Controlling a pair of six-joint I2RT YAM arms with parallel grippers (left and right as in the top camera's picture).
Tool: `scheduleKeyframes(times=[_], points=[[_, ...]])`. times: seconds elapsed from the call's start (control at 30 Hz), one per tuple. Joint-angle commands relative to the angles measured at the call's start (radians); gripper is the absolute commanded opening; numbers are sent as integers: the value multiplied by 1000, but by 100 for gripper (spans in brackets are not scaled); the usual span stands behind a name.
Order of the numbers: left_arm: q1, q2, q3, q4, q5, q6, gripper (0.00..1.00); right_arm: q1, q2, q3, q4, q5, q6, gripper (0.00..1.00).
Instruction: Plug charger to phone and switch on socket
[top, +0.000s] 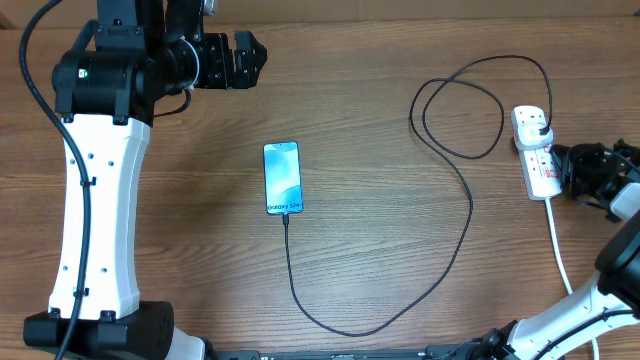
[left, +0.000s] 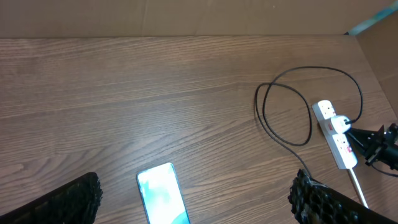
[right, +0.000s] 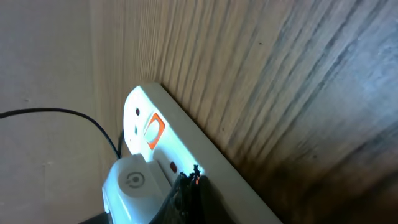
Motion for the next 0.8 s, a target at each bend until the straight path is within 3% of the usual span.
scheduleKeyframes(times=[0.0,0.77], points=[[2,9,2,-1,14,5,100,11,10,16,5,-6,-1,4],[2,9,2,-1,14,5,100,102,10,15,-64,32,0,4]])
